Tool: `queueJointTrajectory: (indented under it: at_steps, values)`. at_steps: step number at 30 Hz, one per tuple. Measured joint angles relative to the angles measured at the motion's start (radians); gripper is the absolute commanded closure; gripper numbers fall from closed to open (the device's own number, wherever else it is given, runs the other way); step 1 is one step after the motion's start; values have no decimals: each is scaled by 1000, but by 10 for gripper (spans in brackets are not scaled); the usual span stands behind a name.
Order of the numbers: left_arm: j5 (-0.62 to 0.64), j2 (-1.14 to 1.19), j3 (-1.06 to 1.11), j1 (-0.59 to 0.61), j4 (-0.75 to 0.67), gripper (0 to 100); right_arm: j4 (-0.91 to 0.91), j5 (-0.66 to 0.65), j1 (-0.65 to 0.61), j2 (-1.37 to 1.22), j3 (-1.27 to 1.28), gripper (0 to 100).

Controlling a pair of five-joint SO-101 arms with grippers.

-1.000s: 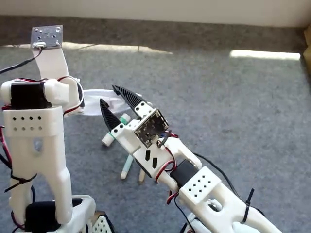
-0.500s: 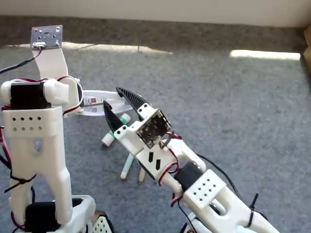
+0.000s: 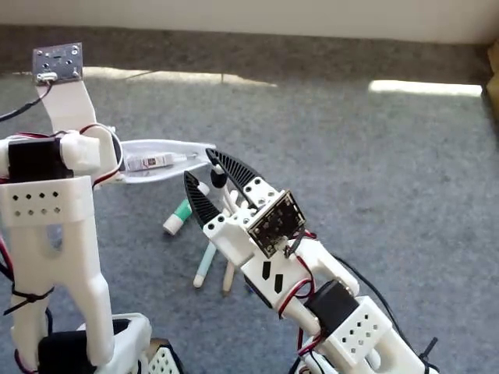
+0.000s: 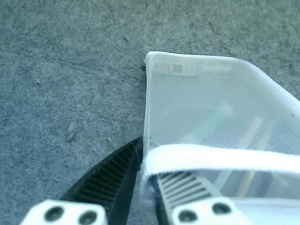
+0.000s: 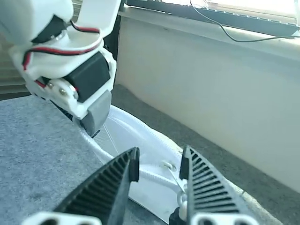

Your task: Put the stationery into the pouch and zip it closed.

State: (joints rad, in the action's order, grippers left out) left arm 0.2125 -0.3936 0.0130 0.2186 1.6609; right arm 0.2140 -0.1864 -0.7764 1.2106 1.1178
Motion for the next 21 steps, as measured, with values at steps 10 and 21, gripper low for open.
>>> queueJointTrajectory:
  at_steps: [10, 21]
  values:
    - [0, -2, 8, 0, 0, 994, 233, 0, 98, 2, -186, 857]
    - [0, -2, 8, 21, 0, 994, 396, 34, 212, -46, -181, 857]
